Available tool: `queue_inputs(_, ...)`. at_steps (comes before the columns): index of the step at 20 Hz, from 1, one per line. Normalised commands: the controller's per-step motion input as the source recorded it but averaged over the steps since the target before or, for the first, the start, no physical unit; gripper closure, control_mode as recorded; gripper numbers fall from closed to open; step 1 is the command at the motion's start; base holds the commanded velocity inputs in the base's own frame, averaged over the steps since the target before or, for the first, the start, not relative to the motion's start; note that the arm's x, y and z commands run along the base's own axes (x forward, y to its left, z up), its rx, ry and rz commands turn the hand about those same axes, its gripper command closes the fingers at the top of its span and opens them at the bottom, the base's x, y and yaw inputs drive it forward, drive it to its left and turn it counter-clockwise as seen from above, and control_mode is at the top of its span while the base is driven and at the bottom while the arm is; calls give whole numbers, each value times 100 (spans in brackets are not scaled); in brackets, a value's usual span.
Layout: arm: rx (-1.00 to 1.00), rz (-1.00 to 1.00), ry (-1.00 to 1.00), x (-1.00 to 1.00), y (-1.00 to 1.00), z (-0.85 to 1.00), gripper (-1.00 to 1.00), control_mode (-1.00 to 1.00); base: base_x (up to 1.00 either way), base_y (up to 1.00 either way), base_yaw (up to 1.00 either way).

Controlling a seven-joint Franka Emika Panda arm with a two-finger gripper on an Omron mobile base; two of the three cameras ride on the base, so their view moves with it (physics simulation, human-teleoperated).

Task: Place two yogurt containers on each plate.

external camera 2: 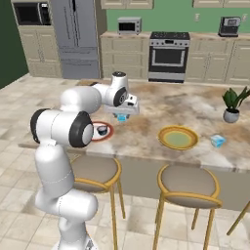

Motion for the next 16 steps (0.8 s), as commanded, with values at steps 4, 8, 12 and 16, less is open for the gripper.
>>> queue_inputs(4,0,0,0,0,0,0,100,100,0,-88,-1)
queue_inputs(8,0,0,0,0,0,0,100,100,1,-81,0)
queue_inputs(12,0,0,0,0,0,0,100,100,4,-75,0)
queue_inputs(16,0,0,0,0,0,0,100,100,17,-61,0)
